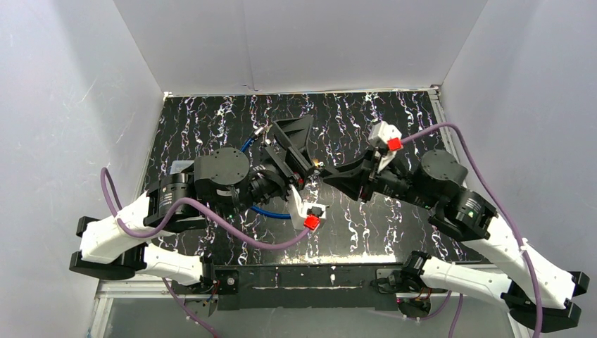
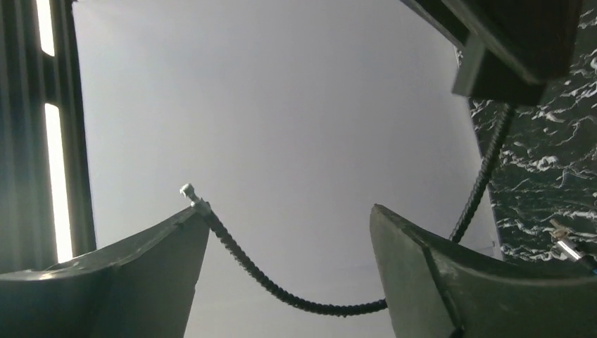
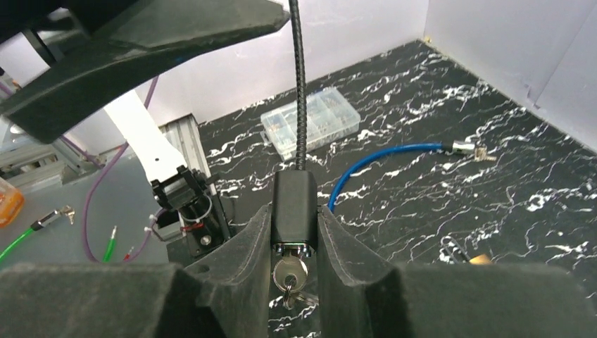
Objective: Unlock with the key
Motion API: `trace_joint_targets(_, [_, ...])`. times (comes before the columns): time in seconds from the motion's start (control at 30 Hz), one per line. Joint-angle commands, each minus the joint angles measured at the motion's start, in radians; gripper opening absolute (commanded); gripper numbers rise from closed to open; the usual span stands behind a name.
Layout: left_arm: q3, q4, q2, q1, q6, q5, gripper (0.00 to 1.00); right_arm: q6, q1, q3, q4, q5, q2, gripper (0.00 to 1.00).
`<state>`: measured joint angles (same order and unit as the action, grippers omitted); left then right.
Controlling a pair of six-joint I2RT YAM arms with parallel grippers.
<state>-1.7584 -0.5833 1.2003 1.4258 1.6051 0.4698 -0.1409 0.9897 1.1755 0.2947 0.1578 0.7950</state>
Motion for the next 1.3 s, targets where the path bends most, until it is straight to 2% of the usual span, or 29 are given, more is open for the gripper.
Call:
trace_joint_targets(0.0, [-0.010, 0.000, -0.004, -0.006, -0.137, 0.031, 0.97, -0.043, 0.002, -0.010, -0.020, 0.015, 0.013, 0.01])
trace_joint_targets(0.2, [-0.197, -0.104, 0.073, -0.030, -0.337, 0.097, 0.98, -0.086, -0.001, -0.064, 0.017, 0.021, 0.030, 0.01])
trace_joint_targets(0.3, [-0.369, -0.199, 0.144, -0.068, -0.478, 0.108, 0.98, -0.104, -0.013, -0.082, 0.046, 0.024, 0.047, 0.01])
trace_joint_targets(0.4, [-0.533, -0.322, 0.189, -0.105, -0.597, 0.059, 0.98, -0.117, -0.036, -0.109, 0.073, 0.032, 0.067, 0.01])
trace_joint_targets(0.53, [-0.573, -0.284, 0.168, -0.111, -0.634, 0.029, 0.98, -0.159, -0.082, -0.176, 0.034, 0.077, 0.077, 0.01])
trace_joint_targets(0.77, [-0.388, -0.165, 0.089, -0.126, -0.573, 0.084, 0.98, -0.201, -0.105, -0.251, -0.032, 0.108, 0.126, 0.01])
trace_joint_targets(0.97, [-0.294, -0.093, 0.062, -0.130, -0.555, 0.145, 0.98, -0.242, -0.121, -0.315, -0.076, 0.124, 0.173, 0.01])
trace_joint_targets(1.03, [-0.209, -0.003, 0.040, -0.134, -0.540, 0.175, 0.98, -0.261, -0.125, -0.356, -0.103, 0.126, 0.187, 0.01])
trace_joint_targets(1.2, [0.120, 0.319, -0.044, -0.137, -0.496, 0.222, 0.98, -0.326, -0.130, -0.469, -0.183, 0.146, 0.237, 0.01])
trace_joint_targets(1.27, [0.179, 0.364, -0.049, -0.138, -0.529, 0.224, 0.98, -0.340, -0.130, -0.515, -0.213, 0.159, 0.268, 0.01])
